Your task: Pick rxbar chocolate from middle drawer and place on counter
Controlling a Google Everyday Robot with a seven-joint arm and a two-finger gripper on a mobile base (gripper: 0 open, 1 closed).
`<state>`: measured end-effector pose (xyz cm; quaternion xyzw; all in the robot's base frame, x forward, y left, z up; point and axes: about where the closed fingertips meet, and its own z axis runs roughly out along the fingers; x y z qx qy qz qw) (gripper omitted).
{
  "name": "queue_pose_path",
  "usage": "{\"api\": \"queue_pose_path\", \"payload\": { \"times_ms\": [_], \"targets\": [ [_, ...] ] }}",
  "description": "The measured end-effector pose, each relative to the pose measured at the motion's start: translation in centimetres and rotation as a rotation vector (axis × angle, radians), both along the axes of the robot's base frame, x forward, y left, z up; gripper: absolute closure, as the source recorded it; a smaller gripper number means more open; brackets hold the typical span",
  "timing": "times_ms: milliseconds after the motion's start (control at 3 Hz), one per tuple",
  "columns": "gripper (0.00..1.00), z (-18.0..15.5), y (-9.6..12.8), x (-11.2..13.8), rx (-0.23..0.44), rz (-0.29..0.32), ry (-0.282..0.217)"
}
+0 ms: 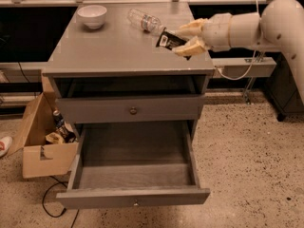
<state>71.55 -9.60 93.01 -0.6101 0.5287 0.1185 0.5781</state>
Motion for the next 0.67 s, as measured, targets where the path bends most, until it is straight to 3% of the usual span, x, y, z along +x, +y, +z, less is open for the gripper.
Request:
{"api": "queue_pose_path", "payload": {
  "times_ms": [667],
  "targets": [
    [1.0, 0.5, 3.9, 7.3, 0.003, -0.014, 0.081]
  ]
}}
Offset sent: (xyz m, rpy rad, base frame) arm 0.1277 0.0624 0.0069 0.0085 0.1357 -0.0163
